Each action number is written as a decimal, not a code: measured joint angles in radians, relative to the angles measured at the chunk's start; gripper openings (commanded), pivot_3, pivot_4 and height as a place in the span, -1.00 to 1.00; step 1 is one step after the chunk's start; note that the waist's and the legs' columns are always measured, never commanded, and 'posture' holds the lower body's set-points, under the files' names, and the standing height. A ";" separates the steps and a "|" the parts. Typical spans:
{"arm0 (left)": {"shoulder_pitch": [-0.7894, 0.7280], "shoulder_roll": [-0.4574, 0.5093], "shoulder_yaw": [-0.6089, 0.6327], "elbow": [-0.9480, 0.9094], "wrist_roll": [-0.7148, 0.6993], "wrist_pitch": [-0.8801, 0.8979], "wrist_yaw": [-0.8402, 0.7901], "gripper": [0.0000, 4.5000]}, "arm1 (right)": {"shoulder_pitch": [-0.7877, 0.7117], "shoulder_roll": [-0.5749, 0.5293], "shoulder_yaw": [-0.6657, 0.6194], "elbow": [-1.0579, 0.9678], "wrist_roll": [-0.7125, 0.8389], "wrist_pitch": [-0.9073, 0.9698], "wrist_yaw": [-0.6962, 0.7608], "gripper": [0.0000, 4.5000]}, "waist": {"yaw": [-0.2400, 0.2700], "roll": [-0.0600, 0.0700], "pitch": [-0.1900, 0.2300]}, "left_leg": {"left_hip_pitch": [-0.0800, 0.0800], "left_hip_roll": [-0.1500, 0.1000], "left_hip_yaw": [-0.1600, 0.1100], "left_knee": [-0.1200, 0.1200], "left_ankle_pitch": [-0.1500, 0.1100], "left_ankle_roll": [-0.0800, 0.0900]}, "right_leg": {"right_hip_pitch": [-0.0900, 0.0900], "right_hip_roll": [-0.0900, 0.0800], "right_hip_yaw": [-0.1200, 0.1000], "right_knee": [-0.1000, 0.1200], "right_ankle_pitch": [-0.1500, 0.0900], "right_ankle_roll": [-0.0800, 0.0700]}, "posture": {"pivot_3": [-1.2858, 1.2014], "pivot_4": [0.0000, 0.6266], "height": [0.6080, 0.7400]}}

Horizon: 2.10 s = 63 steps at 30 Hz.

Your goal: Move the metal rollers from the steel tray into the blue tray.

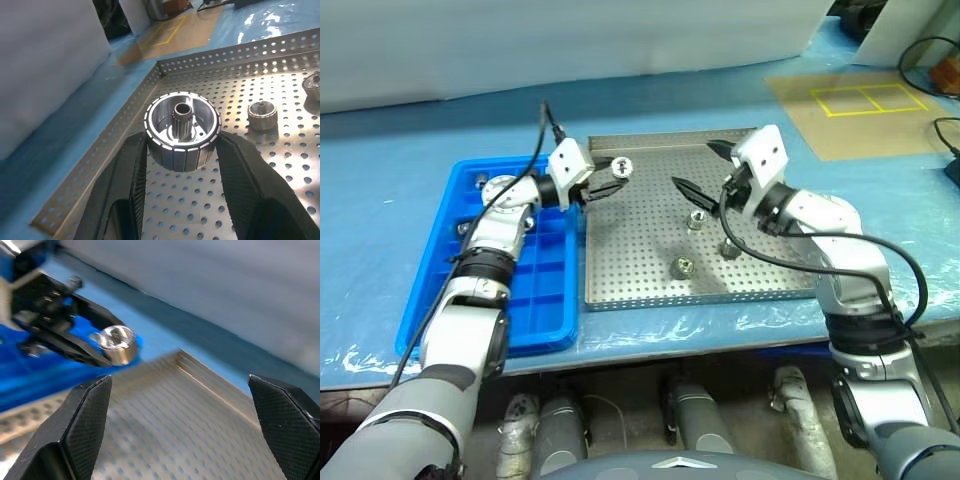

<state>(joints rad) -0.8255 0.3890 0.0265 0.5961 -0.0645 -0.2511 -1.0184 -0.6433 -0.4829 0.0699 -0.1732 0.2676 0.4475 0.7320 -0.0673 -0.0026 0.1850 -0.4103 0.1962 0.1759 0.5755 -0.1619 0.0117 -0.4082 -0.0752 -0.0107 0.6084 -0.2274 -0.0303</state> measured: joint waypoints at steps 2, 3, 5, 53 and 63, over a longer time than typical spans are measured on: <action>0.068 0.038 0.009 -0.129 -0.023 0.072 0.011 -0.24 | -0.032 0.004 0.036 0.038 0.013 -0.019 0.078 1.00 | 0.029 0.000 0.000 | 0.000 0.002 0.000 -0.001 0.000 -0.001 | 0.000 0.000 -0.002 0.001 0.000 0.000 | 0.00 -0.52 1.00; 0.106 0.063 0.012 -0.195 -0.032 0.109 0.020 -0.24 | -0.048 0.008 0.058 0.070 0.013 -0.030 0.113 1.00 | 0.039 0.000 0.000 | 0.000 0.002 0.001 -0.001 0.001 -0.001 | 0.000 0.000 -0.004 0.001 -0.001 -0.001 | 0.02 -0.52 1.00; 0.181 0.109 0.027 -0.324 -0.053 0.188 0.034 -0.24 | -0.074 0.021 0.093 0.139 0.011 -0.056 0.179 1.00 | 0.067 0.001 0.000 | -0.001 0.003 0.001 -0.004 0.002 -0.003 | -0.002 0.000 -0.005 0.001 -0.001 -0.002 | 0.07 -0.52 1.00; 0.900 0.317 0.208 -0.914 -0.127 0.482 0.250 0.97 | -0.207 0.210 0.225 0.543 -0.112 -0.318 0.397 1.00 | 0.217 0.000 0.000 | -0.005 0.010 -0.002 -0.010 0.013 -0.028 | -0.014 0.005 -0.012 0.017 -0.006 -0.009 | 0.21 -0.52 1.00; 0.690 0.306 0.187 -0.918 -0.215 0.537 0.253 0.97 | -0.193 0.188 0.213 0.510 -0.111 -0.313 0.368 1.00 | 0.213 0.000 0.000 | -0.005 0.010 0.000 -0.004 0.014 -0.030 | -0.014 0.006 -0.012 0.024 -0.006 -0.009 | 0.12 -0.52 1.00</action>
<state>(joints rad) -0.1351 0.6950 0.2136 -0.3223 -0.2791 0.2856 -0.7654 -0.8365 -0.2946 0.2833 0.3363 0.1562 0.1347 1.0998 0.1456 -0.0028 0.1849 -0.4156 0.2065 0.1757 0.5716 -0.1482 -0.0178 -0.4227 -0.0695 -0.0228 0.6324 -0.2339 -0.0391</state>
